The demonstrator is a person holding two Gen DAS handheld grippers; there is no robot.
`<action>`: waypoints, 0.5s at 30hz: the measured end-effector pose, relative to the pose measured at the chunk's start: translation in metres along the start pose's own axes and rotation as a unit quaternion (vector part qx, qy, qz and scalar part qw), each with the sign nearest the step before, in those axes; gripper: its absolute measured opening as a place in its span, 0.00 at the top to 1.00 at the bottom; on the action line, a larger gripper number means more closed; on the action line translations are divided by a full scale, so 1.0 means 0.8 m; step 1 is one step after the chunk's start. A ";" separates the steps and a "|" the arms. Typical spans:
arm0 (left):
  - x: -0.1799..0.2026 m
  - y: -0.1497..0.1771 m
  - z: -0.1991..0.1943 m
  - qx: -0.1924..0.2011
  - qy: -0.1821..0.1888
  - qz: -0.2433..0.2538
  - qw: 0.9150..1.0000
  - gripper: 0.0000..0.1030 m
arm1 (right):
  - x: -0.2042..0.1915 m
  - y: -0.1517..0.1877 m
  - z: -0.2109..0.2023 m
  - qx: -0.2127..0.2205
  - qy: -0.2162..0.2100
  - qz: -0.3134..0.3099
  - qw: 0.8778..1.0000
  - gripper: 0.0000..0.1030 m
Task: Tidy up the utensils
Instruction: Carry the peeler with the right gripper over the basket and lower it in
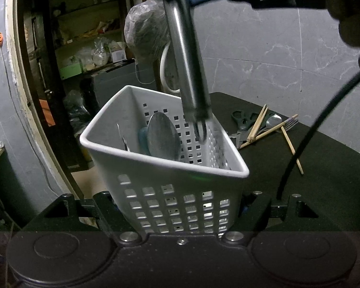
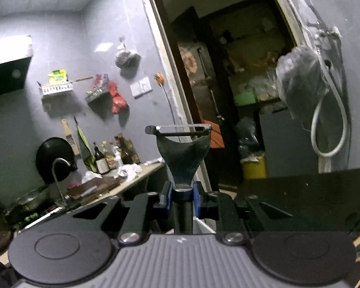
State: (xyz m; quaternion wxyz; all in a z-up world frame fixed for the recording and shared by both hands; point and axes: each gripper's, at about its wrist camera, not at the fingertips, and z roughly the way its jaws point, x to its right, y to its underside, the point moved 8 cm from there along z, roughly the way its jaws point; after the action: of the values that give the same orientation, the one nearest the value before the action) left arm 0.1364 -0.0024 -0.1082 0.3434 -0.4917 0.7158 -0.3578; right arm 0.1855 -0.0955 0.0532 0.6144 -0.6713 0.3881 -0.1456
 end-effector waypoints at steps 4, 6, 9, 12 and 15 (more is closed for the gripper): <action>-0.001 0.000 0.000 0.000 0.000 0.000 1.000 0.23 | 0.001 0.007 0.003 0.005 0.007 0.009 1.000 0.80; 0.000 0.000 0.000 0.000 0.000 0.001 1.000 0.23 | 0.006 0.007 0.003 0.014 0.008 0.018 1.000 0.80; -0.001 0.000 0.001 0.000 0.001 0.002 1.000 0.23 | 0.014 0.011 0.008 0.019 0.004 0.045 0.999 0.80; -0.001 0.001 0.002 0.000 0.002 0.002 1.000 0.23 | 0.022 0.018 0.017 0.010 0.011 0.054 0.998 0.80; -0.001 0.001 0.003 0.000 0.002 0.002 1.000 0.23 | 0.027 0.029 0.022 0.000 0.011 0.060 0.998 0.80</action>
State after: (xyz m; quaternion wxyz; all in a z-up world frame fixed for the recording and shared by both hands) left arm 0.1378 -0.0021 -0.1103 0.3424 -0.4894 0.7177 -0.3581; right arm 0.2035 -0.0968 0.0219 0.6173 -0.6454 0.4346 -0.1159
